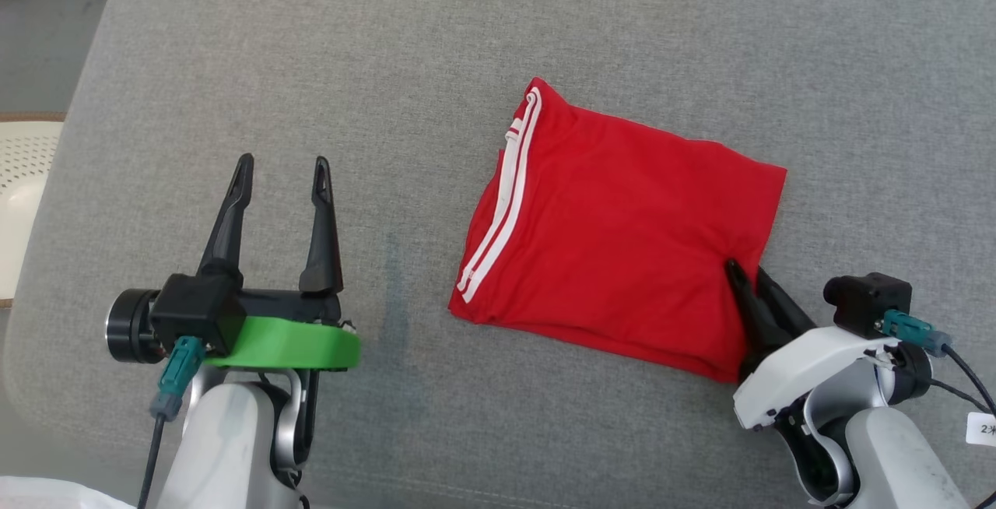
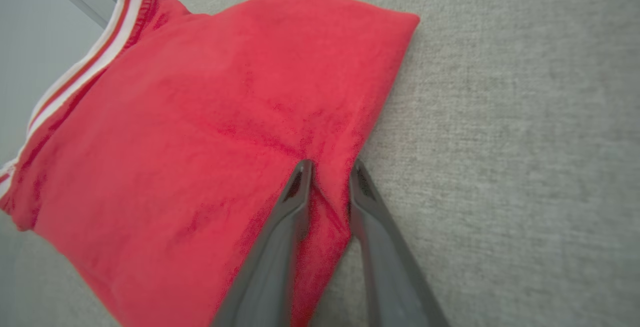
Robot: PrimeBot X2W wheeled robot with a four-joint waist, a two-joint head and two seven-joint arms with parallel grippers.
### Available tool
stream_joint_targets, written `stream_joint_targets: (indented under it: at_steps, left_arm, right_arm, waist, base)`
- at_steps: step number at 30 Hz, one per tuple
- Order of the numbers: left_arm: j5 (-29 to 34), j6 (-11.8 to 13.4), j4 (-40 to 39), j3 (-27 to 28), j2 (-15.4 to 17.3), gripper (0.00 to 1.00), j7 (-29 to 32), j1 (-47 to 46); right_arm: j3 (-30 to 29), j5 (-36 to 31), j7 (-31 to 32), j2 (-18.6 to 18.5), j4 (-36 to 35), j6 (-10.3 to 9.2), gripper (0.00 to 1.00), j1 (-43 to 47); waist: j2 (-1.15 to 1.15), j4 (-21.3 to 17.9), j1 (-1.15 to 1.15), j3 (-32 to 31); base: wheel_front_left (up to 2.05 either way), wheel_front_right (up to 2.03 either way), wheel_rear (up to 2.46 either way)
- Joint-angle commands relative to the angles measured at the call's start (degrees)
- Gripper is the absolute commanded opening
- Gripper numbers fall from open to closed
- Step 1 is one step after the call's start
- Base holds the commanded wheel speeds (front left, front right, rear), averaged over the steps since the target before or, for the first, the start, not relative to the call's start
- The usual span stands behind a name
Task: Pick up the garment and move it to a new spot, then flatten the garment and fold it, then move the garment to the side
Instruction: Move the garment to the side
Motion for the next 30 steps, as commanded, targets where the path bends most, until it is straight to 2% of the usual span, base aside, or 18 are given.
stream_joint_targets:
  at_steps: [1,5,10,20,25,30]
  left_arm:
    - [0.4,-0.2,0.0,0.5,-0.2,1.00,-0.1,0.6]
    - [1.5,-0.6,-0.7,1.9,0.0,1.00,-0.1,1.3]
    - [3.0,-1.4,-1.4,3.1,1.1,1.00,-0.1,2.2]
    - [4.8,-2.9,-3.4,2.1,3.0,1.00,-0.1,1.6]
    - [5.1,-3.6,-4.7,1.0,3.5,1.00,0.7,-0.1]
    - [5.7,-4.0,-5.9,-0.5,3.6,1.00,1.3,-2.6]
  right_arm:
    - [0.5,-0.2,0.2,0.1,-0.2,-0.05,0.00,0.6]
    - [1.2,-1.1,-0.4,-1.0,-3.3,-0.05,0.00,0.2]
    - [2.3,-0.7,-1.2,-3.3,-4.7,-0.05,0.00,-1.2]
    - [3.2,2.7,-3.3,-8.3,-0.2,-0.06,0.00,-5.4]
    - [4.6,3.6,-4.4,-11.1,2.5,-0.06,0.00,-10.4]
    - [5.4,3.6,-5.3,-16.1,4.4,-0.06,0.00,-18.7]
  waist:
    - [0.00,-0.9,0.00,-0.2]
    - [0.00,-4.1,0.00,-0.5]
    - [0.00,-10.7,0.00,-0.8]
    - [0.00,-23.8,0.00,-0.1]
    - [0.00,-26.9,0.00,2.3]
    - [0.00,-27.6,0.00,6.5]
  base:
    - [0.00,0.00,0.00]
    - [0.00,0.00,0.00]
    - [0.00,0.00,0.00]
    - [0.00,0.00,0.00]
    - [0.00,0.00,0.00]
    - [0.00,0.00,0.00]
